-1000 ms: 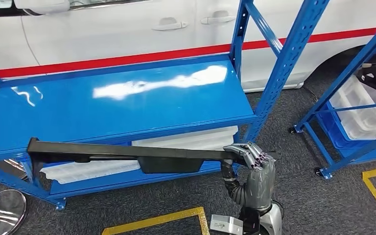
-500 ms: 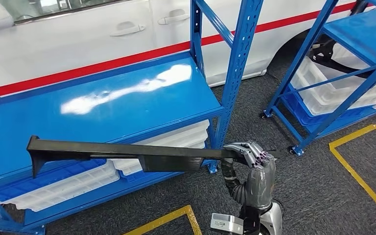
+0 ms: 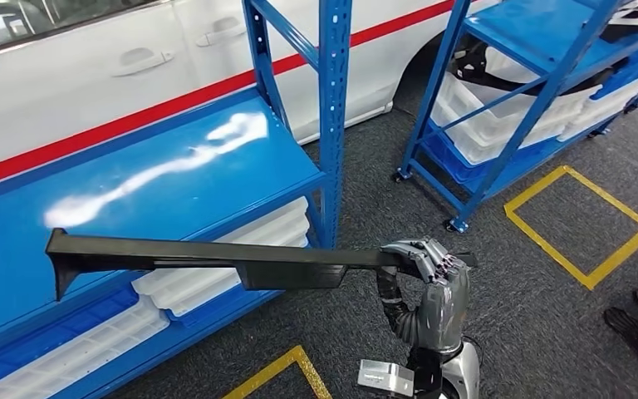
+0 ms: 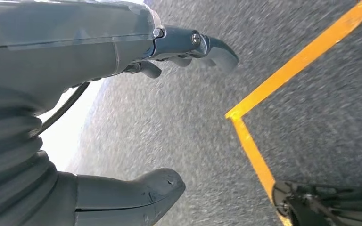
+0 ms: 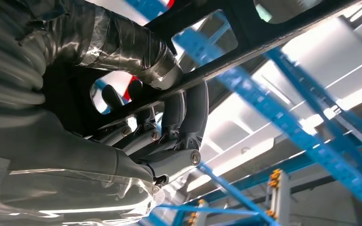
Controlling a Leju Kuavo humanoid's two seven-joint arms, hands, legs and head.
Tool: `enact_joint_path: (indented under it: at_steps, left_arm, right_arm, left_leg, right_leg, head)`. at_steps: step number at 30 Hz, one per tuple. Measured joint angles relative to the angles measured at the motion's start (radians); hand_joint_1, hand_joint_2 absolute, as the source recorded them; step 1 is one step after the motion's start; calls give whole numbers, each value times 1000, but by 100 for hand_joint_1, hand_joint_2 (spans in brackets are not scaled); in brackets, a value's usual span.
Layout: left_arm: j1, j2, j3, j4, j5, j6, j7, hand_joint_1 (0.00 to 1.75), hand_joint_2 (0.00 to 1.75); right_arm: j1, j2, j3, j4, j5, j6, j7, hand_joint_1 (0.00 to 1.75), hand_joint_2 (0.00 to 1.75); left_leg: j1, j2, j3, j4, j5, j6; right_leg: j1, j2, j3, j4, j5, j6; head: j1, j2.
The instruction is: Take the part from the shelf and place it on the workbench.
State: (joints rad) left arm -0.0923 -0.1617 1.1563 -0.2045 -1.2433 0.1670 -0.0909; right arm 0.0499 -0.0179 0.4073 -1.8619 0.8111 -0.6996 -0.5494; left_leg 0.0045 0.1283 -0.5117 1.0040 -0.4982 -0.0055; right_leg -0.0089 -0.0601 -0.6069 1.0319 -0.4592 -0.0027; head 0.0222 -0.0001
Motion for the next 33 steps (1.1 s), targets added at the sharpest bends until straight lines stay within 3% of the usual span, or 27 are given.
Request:
enact_joint_path:
  at_steps: [1, 3, 5, 7, 8, 9, 10, 12, 14, 16, 18, 20, 22, 23, 24, 25, 27, 29, 31, 33]
  left_arm:
    - [-2, 0, 0, 0, -1, 1, -1, 0, 175]
    - [-2, 0, 0, 0, -2, 3, -1, 0, 175]
    - [0, 0, 0, 0, -2, 5, -2, 0, 175]
    - [3, 0, 0, 0, -2, 5, -2, 0, 175]
    - [4, 0, 0, 0, -2, 5, -2, 0, 175]
    - [5, 0, 0, 0, -2, 6, -2, 0, 175]
    - [5, 0, 0, 0, -2, 6, -2, 0, 175]
    - [5, 1, 0, 0, -1, 10, -5, 0, 175]
    - [4, 2, 0, 0, 3, 17, -15, 0, 175]
    - [2, 1, 0, 0, 7, 32, -36, 0, 175]
    - [2, 0, 0, 0, 8, 48, -58, 0, 175]
    - [3, 0, 0, 0, 9, 57, -68, 0, 175]
    - [6, 1, 0, 0, 9, 61, -70, 0, 175]
    - [6, 2, 0, 0, 9, 62, -71, 0, 175]
    - [5, 1, 0, 0, 9, 62, -71, 0, 175]
    - [4, 1, 0, 0, 9, 62, -72, 0, 175]
    - [3, 0, 0, 0, 11, 67, -77, 0, 175]
    - [2, 0, 1, 0, 13, 77, -86, 0, 175]
    - [1, 0, 1, 0, 15, 78, -90, 0, 175]
    - [-1, 0, 1, 0, 17, 67, -91, 0, 175]
  right_arm:
    - [2, 0, -1, -2, 0, 0, 0, 175, 175]
    - [3, 0, -2, -4, 1, 0, 0, 175, 175]
    - [2, 1, -3, -5, 1, 0, -1, 175, 175]
    - [3, 2, -4, -5, 1, 0, -1, 175, 175]
    - [4, 2, -4, -5, 1, 0, -1, 175, 175]
    - [4, 2, -4, -5, 1, 0, -1, 175, 175]
    - [4, 2, -4, -5, 1, 0, -1, 175, 175]
    - [4, 3, -5, -5, 2, 0, -2, 175, 175]
    - [8, 4, -7, -8, 3, 0, -7, 175, 175]
    - [20, 4, -13, -15, 6, 0, -13, 175, 175]
    - [32, 4, -22, -25, 13, 0, -17, 175, 175]
    - [37, 4, -29, -30, 17, 0, -18, 175, 175]
    - [41, 4, -35, -30, 17, 0, -18, 175, 175]
    - [44, 4, -37, -30, 17, 0, -18, 175, 175]
    - [46, 4, -39, -30, 17, 0, -18, 175, 175]
    - [48, 4, -41, -31, 18, 0, -18, 175, 175]
    - [48, 4, -42, -34, 19, 0, -19, 175, 175]
    - [52, 5, -44, -41, 20, 0, -23, 175, 175]
    - [61, 6, -51, -49, 21, 0, -27, 175, 175]
    - [70, 6, -58, -57, 22, 0, -29, 175, 175]
  left_leg:
    - [3, 0, 3, 2, -5, -5]
    - [9, -40, -7, 40, -39, -14]
    - [13, -99, -58, 156, -105, -17]
    - [14, -118, -116, 274, -146, -19]
    - [14, -121, -126, 287, -136, -18]
    - [14, -123, -118, 260, -107, -16]
    - [14, -134, -95, 199, -64, -13]
    - [17, -181, -45, 74, -8, -5]
    - [16, -209, -24, 24, 0, 0]
    - [15, -190, -20, 15, 5, 8]
    - [16, -163, -16, 2, 14, 24]
    - [13, -132, -15, -5, 18, 35]
    - [8, -100, -16, -4, 17, 38]
    - [7, -84, -16, -4, 17, 38]
    - [6, -68, -15, -4, 15, 38]
    - [6, -54, -14, -4, 14, 36]
    - [2, -32, -9, 0, 7, 27]
    - [-3, -12, -6, 3, 1, 17]
    - [-4, 8, -3, 3, -4, 8]
    - [1, -23, -8, 28, -29, -1]
  right_leg:
    - [-1, 12, 0, -2, 1, -6]
    - [-5, 36, 2, -7, 5, -18]
    - [-6, 60, 2, -9, 6, -25]
    - [-4, 89, 2, -7, 6, -27]
    - [-3, 106, 2, -6, 6, -27]
    - [-3, 122, 3, -4, 6, -27]
    - [-3, 138, 3, -2, 6, -26]
    - [-3, 166, 0, 2, 7, -21]
    - [-7, 188, -8, 3, 12, -9]
    - [-11, 203, -13, 0, 18, 6]
    - [-7, 155, -28, 29, -2, 14]
    - [-4, 87, -77, 134, -63, 17]
    - [-7, 69, -133, 254, -113, 21]
    - [-8, 66, -141, 276, -114, 22]
    - [-8, 62, -128, 257, -96, 22]
    - [-7, 53, -95, 200, -65, 21]
    - [1, 7, -16, 60, -17, 12]
    - [11, -22, 16, -4, -6, 1]
    - [14, 0, 13, -9, -5, -8]
    - [9, 24, 15, -16, 1, -19]
  head:
    - [0, 0]
    - [0, 0]
    - [0, 0]
    - [0, 0]
    - [0, 0]
    - [0, 0]
    - [0, 0]
    - [0, 0]
    - [0, 0]
    - [0, 0]
    - [0, 0]
    - [0, 0]
    - [0, 0]
    - [0, 0]
    - [0, 0]
    - [0, 0]
    - [0, 0]
    - [0, 0]
    - [0, 0]
    - [0, 0]
